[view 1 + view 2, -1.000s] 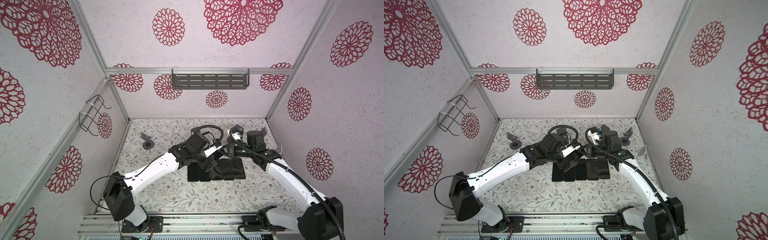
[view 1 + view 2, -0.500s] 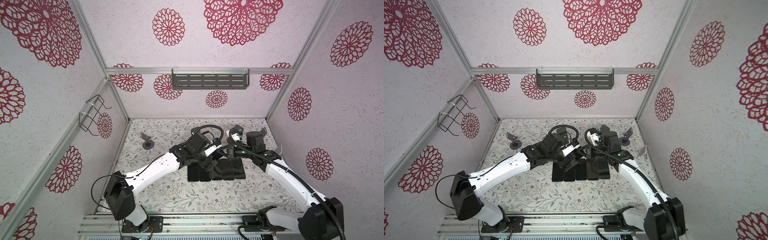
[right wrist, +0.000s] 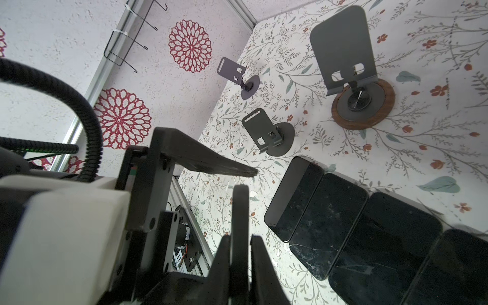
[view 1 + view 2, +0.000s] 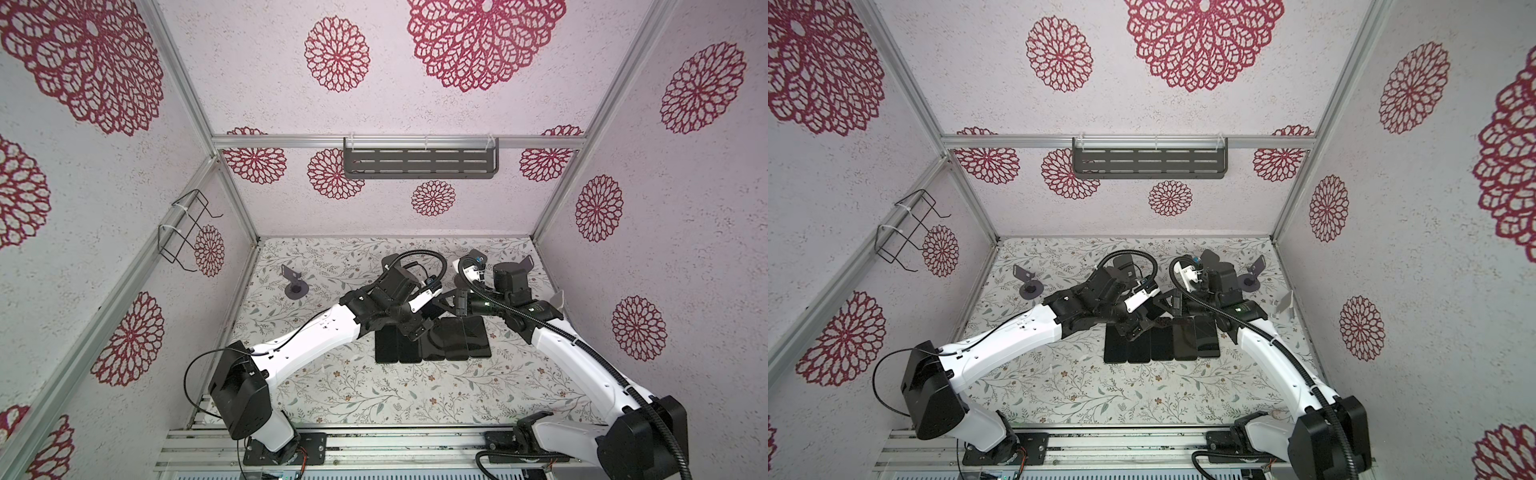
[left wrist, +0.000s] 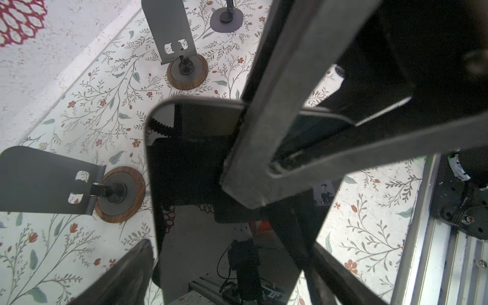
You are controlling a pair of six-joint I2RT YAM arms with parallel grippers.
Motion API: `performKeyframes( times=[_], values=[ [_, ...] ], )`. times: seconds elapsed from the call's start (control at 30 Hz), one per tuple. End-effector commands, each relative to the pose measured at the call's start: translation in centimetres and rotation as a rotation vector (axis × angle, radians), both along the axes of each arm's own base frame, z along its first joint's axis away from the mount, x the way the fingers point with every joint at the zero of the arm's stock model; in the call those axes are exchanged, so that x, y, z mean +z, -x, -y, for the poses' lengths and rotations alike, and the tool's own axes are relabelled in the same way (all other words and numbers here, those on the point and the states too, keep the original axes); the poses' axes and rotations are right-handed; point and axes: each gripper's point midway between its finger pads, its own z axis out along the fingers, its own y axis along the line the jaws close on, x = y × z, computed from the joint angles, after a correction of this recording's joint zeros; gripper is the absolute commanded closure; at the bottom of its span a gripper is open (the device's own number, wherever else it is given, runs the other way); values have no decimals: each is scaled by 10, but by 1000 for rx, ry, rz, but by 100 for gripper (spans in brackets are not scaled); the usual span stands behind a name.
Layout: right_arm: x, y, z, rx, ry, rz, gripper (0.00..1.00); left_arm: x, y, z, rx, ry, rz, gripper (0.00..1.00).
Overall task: Remove the phone from the phone stand
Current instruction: 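Grasp the held phone with the left gripper from the right gripper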
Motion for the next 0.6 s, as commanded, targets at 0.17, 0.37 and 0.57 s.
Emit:
performKeyframes(
  times=[0.17,0.37,0.57],
  values=[
    [31,8,-5,40,-72,85,100,5,-3,6,-4,10,17,13],
    [33,7,-6,43,-77,88,100,4,-5,4,17,12,17,21],
    [31,5,-7,43,-75,84,100,5,-8,4,32,17,18,25]
  ],
)
